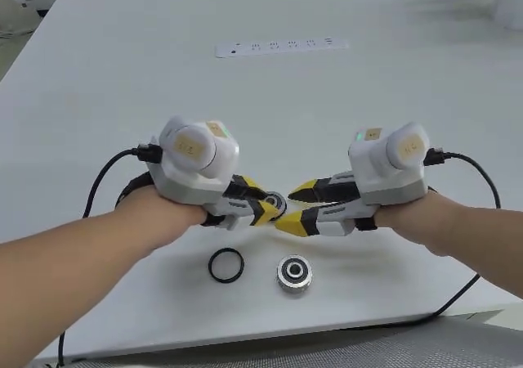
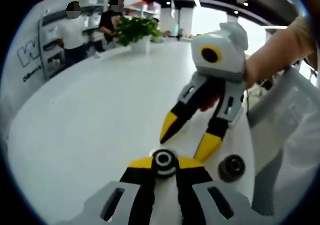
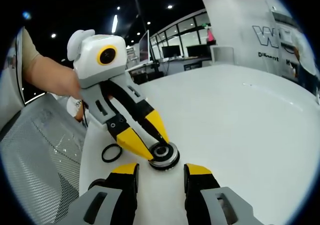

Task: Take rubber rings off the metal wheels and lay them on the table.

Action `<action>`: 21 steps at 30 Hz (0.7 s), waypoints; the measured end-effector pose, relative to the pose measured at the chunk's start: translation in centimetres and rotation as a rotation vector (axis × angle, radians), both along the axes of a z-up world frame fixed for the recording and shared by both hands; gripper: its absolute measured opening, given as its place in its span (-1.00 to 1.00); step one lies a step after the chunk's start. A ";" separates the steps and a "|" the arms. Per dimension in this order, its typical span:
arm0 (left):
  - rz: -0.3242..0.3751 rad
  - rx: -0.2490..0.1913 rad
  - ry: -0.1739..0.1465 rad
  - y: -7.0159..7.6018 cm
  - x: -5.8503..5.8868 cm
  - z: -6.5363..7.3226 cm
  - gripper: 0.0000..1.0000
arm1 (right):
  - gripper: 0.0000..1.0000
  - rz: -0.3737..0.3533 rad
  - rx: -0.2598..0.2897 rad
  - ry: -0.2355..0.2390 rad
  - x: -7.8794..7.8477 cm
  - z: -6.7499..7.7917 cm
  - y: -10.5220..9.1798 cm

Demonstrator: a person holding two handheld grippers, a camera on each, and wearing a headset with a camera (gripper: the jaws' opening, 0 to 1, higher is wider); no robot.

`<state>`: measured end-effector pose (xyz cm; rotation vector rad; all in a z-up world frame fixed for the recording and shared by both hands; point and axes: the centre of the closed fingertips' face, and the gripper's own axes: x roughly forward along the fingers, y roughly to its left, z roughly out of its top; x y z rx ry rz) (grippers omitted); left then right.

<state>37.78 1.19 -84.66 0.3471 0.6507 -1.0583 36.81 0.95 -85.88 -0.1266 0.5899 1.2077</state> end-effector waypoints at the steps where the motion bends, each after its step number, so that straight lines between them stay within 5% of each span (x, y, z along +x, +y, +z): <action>1: -0.002 0.008 -0.011 0.1 0.1 0.0 -0.71 | -0.32 0.000 -0.001 -0.001 0.0 0.0 0.0; 12: -0.029 0.031 -0.064 0.1 0.2 -0.1 -0.72 | -0.33 -0.028 0.023 0.006 0.5 0.0 0.6; 21: -0.028 0.032 -0.062 0.0 0.1 -0.2 -0.73 | -0.37 -0.027 0.020 -0.003 0.5 -0.1 1.1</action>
